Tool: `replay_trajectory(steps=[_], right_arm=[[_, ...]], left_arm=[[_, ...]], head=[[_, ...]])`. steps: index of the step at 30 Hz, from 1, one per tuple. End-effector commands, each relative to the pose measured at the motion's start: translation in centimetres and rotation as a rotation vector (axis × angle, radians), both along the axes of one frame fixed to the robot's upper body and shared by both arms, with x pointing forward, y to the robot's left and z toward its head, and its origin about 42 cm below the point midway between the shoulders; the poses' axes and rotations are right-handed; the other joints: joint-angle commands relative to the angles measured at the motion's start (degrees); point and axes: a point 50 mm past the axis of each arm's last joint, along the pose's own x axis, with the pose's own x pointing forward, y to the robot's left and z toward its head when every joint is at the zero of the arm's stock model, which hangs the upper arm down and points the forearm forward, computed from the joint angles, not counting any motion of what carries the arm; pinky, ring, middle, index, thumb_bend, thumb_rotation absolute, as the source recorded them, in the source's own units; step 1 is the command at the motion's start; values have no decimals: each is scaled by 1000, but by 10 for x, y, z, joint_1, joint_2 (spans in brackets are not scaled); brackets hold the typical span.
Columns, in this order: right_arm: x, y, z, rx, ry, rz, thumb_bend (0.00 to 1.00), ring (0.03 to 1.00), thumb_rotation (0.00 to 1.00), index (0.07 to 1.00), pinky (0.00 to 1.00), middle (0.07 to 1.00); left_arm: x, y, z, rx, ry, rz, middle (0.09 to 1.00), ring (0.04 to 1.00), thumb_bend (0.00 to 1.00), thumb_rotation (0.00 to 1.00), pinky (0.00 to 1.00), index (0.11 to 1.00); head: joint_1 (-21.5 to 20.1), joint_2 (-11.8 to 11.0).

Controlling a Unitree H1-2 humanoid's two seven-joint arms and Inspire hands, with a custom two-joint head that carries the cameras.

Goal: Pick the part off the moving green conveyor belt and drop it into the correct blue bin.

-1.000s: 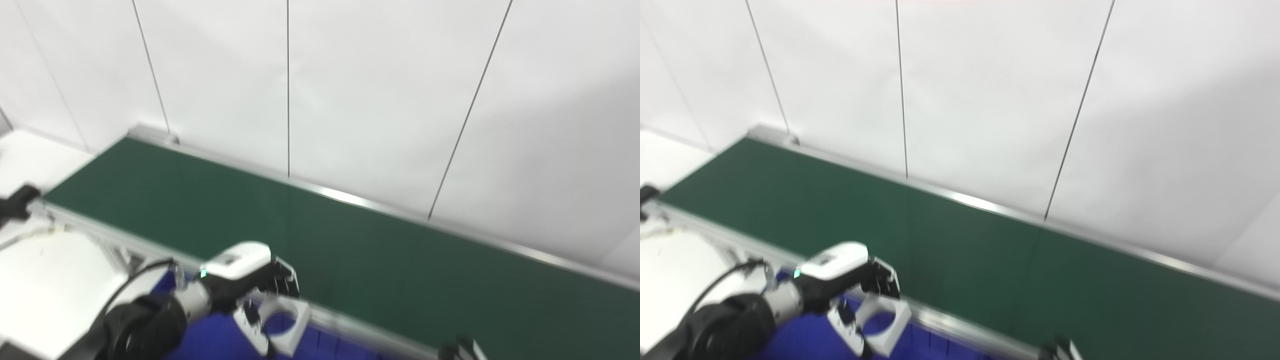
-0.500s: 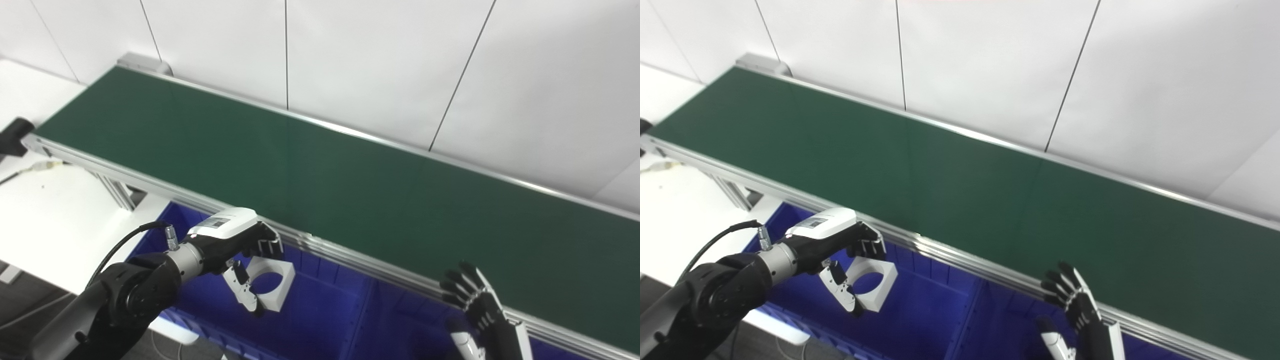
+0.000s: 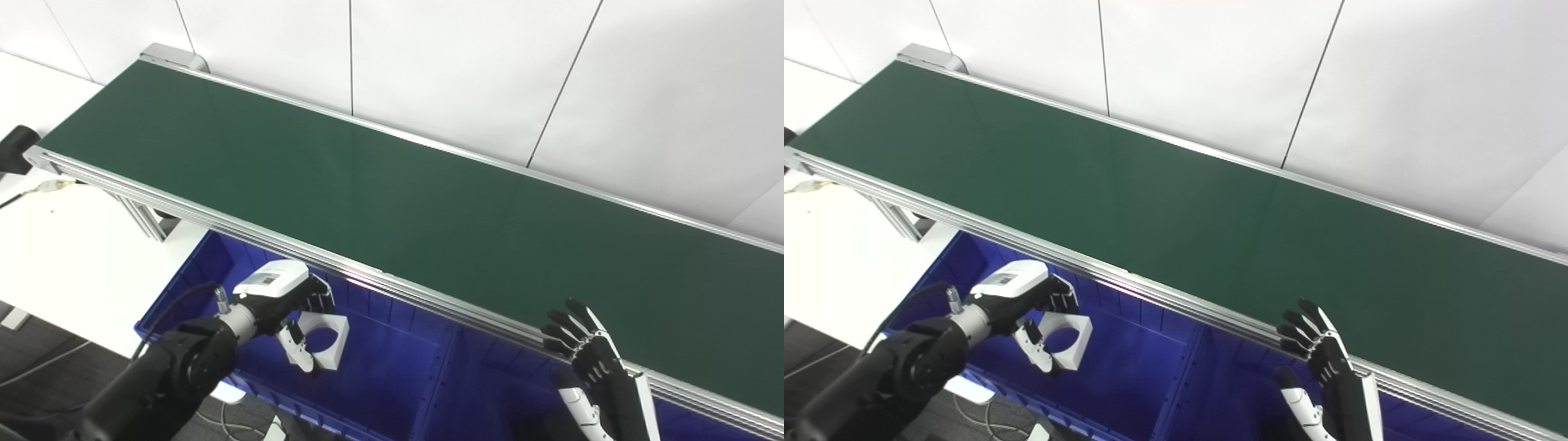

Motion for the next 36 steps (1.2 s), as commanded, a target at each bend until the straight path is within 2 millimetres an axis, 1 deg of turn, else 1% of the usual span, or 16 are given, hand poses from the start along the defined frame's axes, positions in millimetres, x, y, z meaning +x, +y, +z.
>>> replay_trajectory(steps=[1,6,10,11,12,13,16,20,22,24,28,30,32,33,34,36], right_arm=[[3,1,11,6,-43,5,644,766,643,888,706,815],[3,3,11,8,-43,6,641,765,642,887,705,814],[4,4,11,10,-43,6,646,765,644,887,704,814],[4,4,11,9,-44,7,647,765,646,888,703,814],[4,5,11,9,-45,7,646,764,648,888,702,814],[4,5,11,9,-44,7,646,764,649,888,700,814],[4,6,10,10,-44,8,642,765,646,889,703,815],[4,7,10,13,-44,6,644,765,641,888,702,814],[5,8,10,18,-45,6,651,763,640,885,701,813],[4,8,9,22,-45,6,655,762,640,884,701,813],[3,9,9,18,-44,5,658,764,644,885,702,813],[3,9,9,13,-45,5,656,763,644,885,702,812],[3,8,9,6,-47,4,659,760,655,885,699,809],[2,8,9,4,-48,4,658,759,656,883,697,808],[2,8,9,6,-48,4,657,759,655,883,697,808],[1,8,9,8,-46,4,660,762,649,881,698,808]], left_arm=[[7,2,6,35,-96,-23,427,451,518,0,553,518],[8,5,-1,67,-129,-16,436,475,520,0,556,516],[7,2,1,103,-140,-14,479,607,523,0,611,508],[7,2,1,109,-140,-18,587,642,522,26,630,503],[8,1,2,115,-137,-21,665,681,653,13,652,615],[8,1,2,121,-130,-24,729,717,740,5,670,700],[8,0,6,130,-93,-20,871,808,836,0,711,863],[7,0,8,148,-63,-20,969,871,897,0,731,961],[7,1,9,159,-65,-24,995,913,918,0,751,992],[7,1,11,172,-64,-24,999,926,919,0,765,998],[4,1,18,193,-91,-21,1000,907,918,0,758,1000],[2,0,24,158,-123,-10,1000,910,917,0,761,1000],[0,-2,31,103,-146,6,996,918,859,64,758,1000],[-2,-3,36,49,-165,13,988,915,814,96,762,998],[-4,-6,45,-44,-204,21,986,915,807,101,762,997],[-7,-10,56,-170,-256,30,957,900,743,285,773,969]], head=[[-2,0],[-6,-3],[-8,-3],[-10,-6],[-10,-6],[-11,-6],[-16,-6],[-20,-7],[-21,-7],[-24,-8],[-34,-9],[-40,-9],[-46,-8],[-48,-8],[-55,-7],[-64,-7]])
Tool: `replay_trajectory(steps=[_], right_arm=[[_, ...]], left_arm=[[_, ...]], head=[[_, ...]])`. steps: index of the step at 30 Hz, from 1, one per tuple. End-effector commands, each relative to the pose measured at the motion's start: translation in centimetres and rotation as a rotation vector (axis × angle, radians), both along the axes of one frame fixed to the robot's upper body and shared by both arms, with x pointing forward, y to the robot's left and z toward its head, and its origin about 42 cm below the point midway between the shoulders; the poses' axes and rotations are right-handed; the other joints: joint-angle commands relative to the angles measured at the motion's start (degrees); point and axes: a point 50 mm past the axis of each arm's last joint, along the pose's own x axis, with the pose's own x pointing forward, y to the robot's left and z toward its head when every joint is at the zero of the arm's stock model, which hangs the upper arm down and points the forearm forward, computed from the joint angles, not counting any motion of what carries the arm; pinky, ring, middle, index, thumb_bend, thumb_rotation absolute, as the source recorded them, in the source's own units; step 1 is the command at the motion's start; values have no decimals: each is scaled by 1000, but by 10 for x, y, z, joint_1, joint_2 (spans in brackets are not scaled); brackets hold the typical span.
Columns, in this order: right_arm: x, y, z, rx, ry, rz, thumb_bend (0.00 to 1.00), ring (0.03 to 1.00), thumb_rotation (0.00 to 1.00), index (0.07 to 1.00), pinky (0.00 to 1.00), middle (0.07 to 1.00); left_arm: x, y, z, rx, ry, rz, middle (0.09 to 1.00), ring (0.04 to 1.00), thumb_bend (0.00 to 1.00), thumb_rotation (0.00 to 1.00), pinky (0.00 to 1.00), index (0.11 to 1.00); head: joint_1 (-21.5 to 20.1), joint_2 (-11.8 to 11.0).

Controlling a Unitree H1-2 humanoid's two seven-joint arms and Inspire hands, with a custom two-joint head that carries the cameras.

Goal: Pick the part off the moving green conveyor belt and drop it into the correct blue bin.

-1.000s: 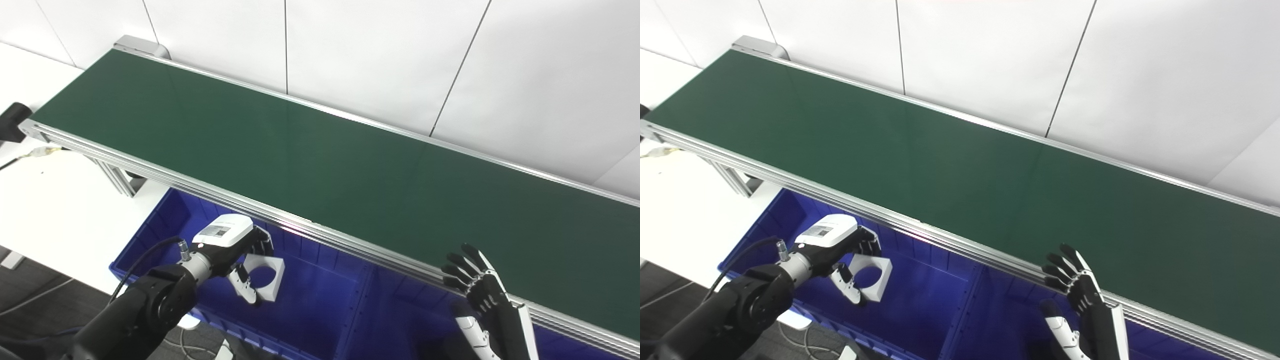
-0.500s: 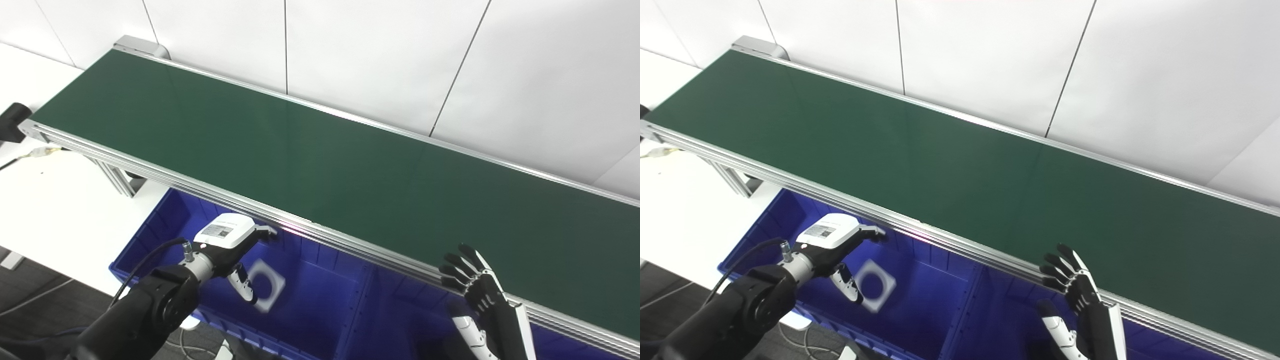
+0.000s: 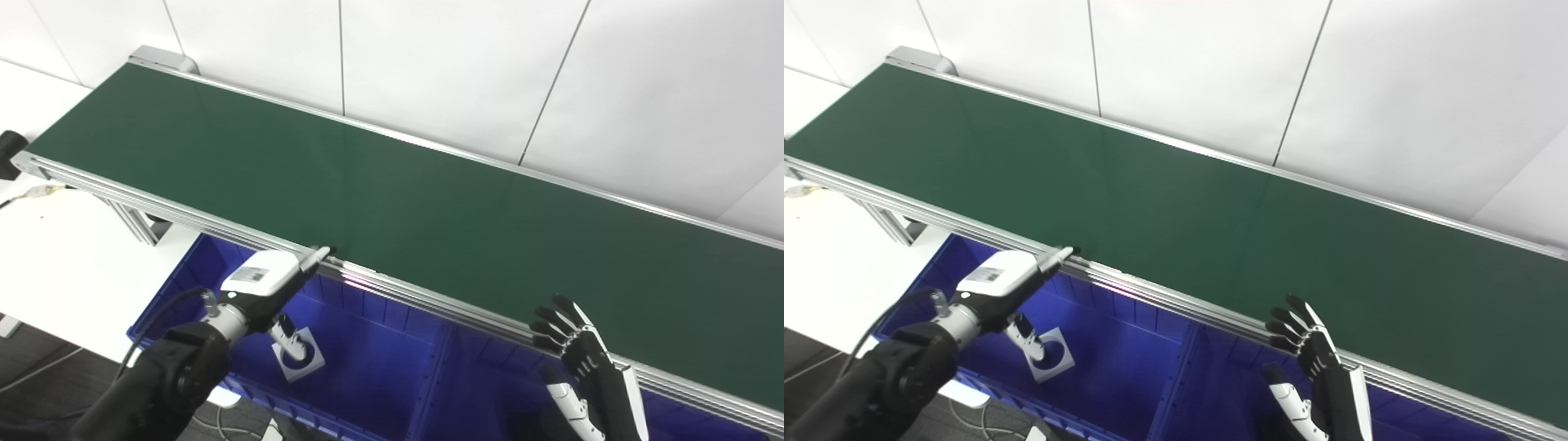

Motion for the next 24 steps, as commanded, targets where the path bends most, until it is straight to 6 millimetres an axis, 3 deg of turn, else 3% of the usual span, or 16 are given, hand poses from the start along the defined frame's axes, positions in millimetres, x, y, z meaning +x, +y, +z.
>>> replay_trajectory(steps=[1,3,4,9,11,13,16,20,23,24], right_arm=[[2,2,9,19,-42,3,660,763,647,880,698,808],[1,2,9,16,-40,2,664,765,646,880,698,809],[1,2,9,15,-40,2,665,766,647,880,698,810],[-1,4,8,17,-36,1,671,767,641,879,696,809],[-2,5,8,18,-36,0,670,767,637,879,696,809],[-2,7,7,15,-37,-1,674,765,650,880,693,808],[-2,9,6,11,-32,-4,683,763,669,880,694,808],[-2,14,4,18,-32,-6,677,765,681,883,697,812],[-3,20,2,34,-31,-11,678,773,677,888,701,819],[-3,22,1,37,-30,-13,681,779,679,889,705,822]], left_arm=[[-1,-9,22,-142,-119,-28,952,896,736,330,773,963],[-2,-18,34,-250,-161,-58,940,897,776,529,759,952],[-2,-23,39,-308,-179,-74,938,896,787,571,753,949],[-3,-49,52,-587,-225,-155,899,863,859,610,768,907],[-3,-60,51,-707,-237,-173,876,846,878,578,757,876],[-4,-70,44,-840,-228,-177,854,836,912,484,762,835],[-6,-84,23,-998,-198,-178,832,831,949,444,790,824],[-6,-100,-3,-1118,-157,-171,830,817,968,513,797,859],[-1,-108,-22,-1181,-112,-174,832,826,951,557,813,870],[1,-109,-27,-1188,-100,-177,832,825,945,575,812,870]], head=[[-1,1],[-13,2],[-25,3],[-55,3],[-67,0],[-88,0],[-107,-1],[-146,-3],[-207,-6],[-207,-6]])
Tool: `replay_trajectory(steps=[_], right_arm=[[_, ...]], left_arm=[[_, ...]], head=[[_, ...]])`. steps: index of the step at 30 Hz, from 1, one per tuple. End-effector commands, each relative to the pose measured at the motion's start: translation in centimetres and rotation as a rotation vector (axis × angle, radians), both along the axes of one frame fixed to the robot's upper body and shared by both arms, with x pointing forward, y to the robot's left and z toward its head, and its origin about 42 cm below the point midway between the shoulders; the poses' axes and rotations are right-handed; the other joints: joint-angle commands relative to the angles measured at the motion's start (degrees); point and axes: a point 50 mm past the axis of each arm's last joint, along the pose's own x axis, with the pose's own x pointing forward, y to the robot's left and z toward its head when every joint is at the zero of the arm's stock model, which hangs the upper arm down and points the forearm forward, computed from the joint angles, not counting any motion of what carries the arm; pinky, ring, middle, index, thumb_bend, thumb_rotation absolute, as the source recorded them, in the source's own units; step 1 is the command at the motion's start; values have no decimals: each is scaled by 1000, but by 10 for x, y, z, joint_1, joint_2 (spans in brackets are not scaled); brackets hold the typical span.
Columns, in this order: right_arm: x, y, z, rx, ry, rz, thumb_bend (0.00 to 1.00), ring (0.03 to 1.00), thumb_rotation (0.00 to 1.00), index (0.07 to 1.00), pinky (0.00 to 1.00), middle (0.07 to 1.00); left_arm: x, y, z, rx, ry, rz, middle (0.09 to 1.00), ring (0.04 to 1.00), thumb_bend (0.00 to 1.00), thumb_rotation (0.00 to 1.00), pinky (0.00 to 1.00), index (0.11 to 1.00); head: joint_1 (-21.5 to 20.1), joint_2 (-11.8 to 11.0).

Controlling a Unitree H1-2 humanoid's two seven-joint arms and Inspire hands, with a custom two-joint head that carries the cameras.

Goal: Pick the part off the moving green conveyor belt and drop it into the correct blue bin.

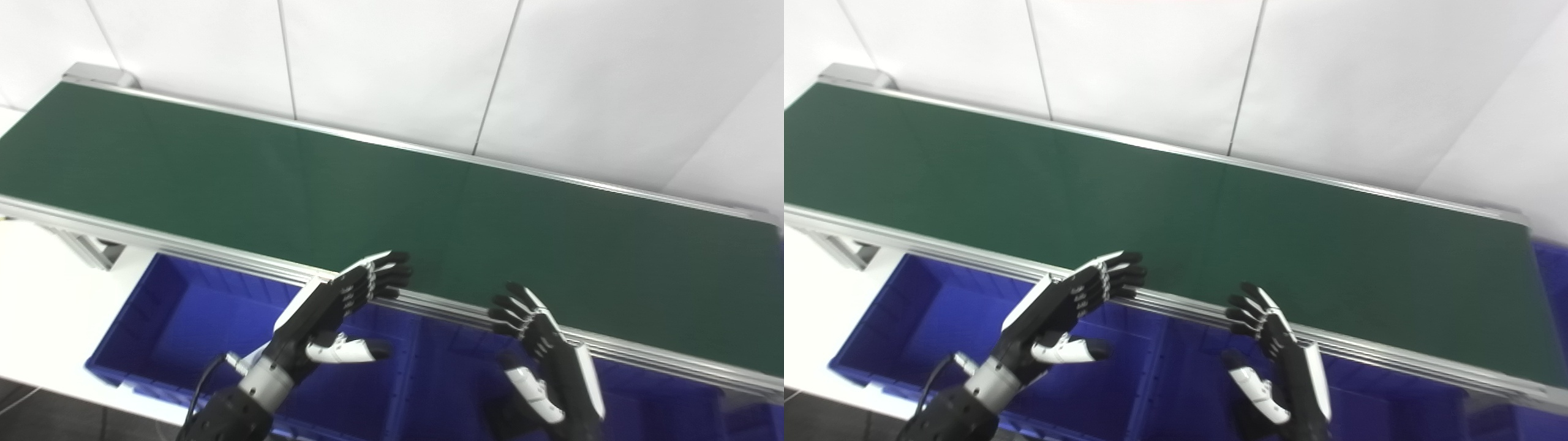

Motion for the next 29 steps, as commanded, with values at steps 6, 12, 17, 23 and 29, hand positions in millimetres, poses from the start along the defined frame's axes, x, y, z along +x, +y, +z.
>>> replay_trajectory(steps=[6,12,17,23,29], right_arm=[[1,22,3,55,-49,-18,704,801,680,893,722,836],[1,32,1,57,-41,-39,693,831,665,902,754,854],[2,35,2,52,-40,-50,703,825,661,898,751,850],[2,36,2,55,-38,-58,723,823,655,890,747,848],[1,35,3,40,-39,-62,717,823,654,890,748,847]], left_arm=[[16,8,-14,-66,-31,-77,820,810,915,628,797,837],[21,21,-29,-82,11,-73,814,807,919,599,798,824],[24,30,-37,-79,17,-43,813,811,927,587,799,827],[25,35,-38,-106,18,-15,817,819,884,573,811,847],[25,35,-36,-106,7,6,816,822,889,558,810,841]], head=[[-93,-4],[-139,2],[-146,10],[-152,15],[-135,19]])
